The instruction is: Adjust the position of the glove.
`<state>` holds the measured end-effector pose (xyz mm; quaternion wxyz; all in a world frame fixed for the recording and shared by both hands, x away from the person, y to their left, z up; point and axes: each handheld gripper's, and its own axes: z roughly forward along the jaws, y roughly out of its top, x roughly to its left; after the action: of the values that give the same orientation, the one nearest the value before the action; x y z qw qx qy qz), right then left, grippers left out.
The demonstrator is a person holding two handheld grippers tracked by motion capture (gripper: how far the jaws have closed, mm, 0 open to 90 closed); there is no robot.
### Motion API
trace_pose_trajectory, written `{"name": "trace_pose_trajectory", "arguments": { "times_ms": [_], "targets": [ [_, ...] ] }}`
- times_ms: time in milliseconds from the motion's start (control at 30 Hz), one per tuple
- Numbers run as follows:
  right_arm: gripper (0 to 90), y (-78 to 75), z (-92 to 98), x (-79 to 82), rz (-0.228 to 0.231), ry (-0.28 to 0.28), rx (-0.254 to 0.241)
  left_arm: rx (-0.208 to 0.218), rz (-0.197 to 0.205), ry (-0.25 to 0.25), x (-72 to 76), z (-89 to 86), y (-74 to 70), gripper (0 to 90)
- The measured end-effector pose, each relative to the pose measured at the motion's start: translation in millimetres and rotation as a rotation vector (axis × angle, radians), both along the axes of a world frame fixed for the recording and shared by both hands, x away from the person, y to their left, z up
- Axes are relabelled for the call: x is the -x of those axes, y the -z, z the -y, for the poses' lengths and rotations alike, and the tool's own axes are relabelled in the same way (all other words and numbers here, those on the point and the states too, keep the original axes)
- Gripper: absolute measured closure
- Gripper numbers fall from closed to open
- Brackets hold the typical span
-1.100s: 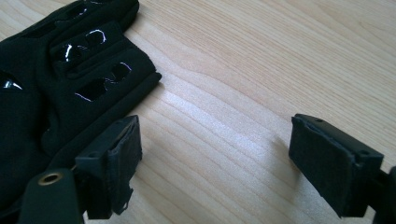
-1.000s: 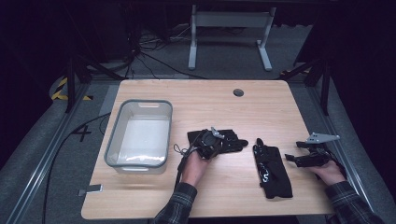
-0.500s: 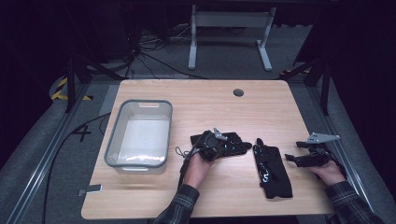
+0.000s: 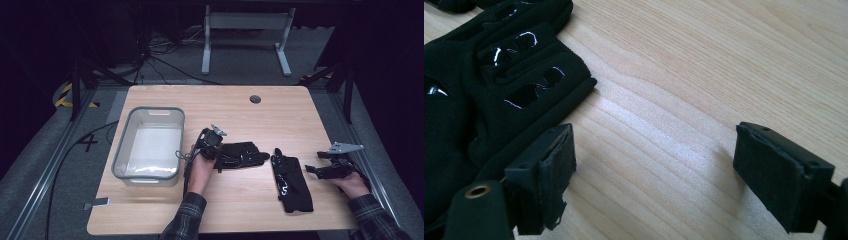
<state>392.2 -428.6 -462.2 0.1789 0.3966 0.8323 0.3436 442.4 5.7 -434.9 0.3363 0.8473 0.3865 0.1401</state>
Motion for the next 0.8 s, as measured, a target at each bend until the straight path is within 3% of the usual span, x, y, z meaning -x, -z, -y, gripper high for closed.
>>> {"name": "trace_pose_trajectory", "arguments": {
  "times_ms": [167,267,333,467,700,800],
  "targets": [
    [17.7,0.0,0.0,0.0,0.0,0.0,0.0,-0.009,0.012,-0.022,-4.0,-3.3,-2.7,89.9],
    [17.8,0.0,0.0,0.0,0.0,0.0,0.0,-0.03,-0.021,-0.036,-7.4,-3.8,5.6,89.9],
    [17.8,0.0,0.0,0.0,0.0,0.0,0.0,-0.068,-0.032,-0.035,-9.5,-2.8,11.7,89.9],
    [17.8,0.0,0.0,0.0,0.0,0.0,0.0,-0.063,-0.044,-0.035,-9.5,-2.9,13.6,90.0],
    [17.8,0.0,0.0,0.0,0.0,0.0,0.0,-0.078,-0.059,-0.033,1.9,-1.8,12.2,90.0],
    [17.8,0.0,0.0,0.0,0.0,0.0,0.0,-0.095,-0.069,-0.018,14.6,1.2,10.8,90.0]
  ]
}}
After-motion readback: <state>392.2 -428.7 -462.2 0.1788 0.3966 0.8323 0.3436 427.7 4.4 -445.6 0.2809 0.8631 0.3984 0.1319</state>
